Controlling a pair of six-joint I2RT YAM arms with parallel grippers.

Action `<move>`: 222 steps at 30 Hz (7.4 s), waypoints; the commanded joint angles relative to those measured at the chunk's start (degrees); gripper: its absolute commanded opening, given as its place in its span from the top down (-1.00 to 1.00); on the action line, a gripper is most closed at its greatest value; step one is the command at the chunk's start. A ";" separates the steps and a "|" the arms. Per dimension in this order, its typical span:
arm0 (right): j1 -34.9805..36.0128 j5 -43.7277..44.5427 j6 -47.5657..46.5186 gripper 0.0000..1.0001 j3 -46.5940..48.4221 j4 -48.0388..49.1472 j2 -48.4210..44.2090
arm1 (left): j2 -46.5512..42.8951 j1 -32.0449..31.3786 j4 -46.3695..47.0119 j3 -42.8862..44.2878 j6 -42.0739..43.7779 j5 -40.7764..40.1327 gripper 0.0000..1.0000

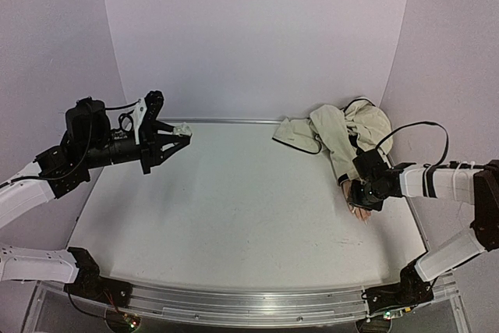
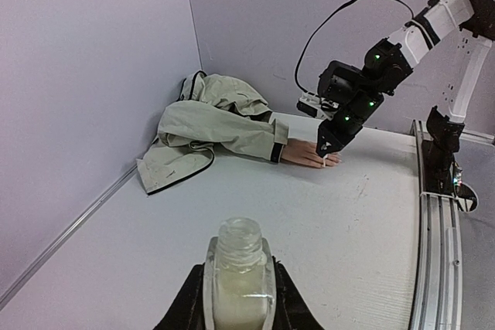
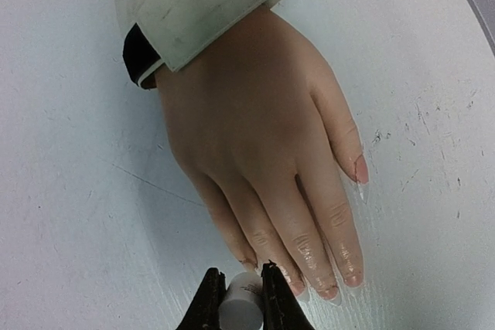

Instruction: Paint the nails

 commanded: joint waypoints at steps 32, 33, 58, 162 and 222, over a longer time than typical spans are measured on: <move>-0.31 0.30 1.33 1.00 0.99 -3.03 -0.08 | -1.44 0.20 1.14 0.61 0.93 0.29 1.00; -0.34 0.27 1.31 1.00 0.98 -3.05 -0.17 | -1.49 0.20 1.13 0.61 0.94 0.33 1.00; -0.28 0.25 1.90 1.00 0.86 -3.58 0.52 | -1.61 0.20 1.13 0.53 0.88 0.36 1.00; -0.29 0.15 0.37 1.00 1.73 -2.19 0.77 | -1.61 0.20 0.95 0.61 1.24 0.25 1.00; -0.28 0.53 2.61 1.00 0.36 -4.72 -0.70 | -2.20 0.20 0.87 0.40 1.22 0.37 1.00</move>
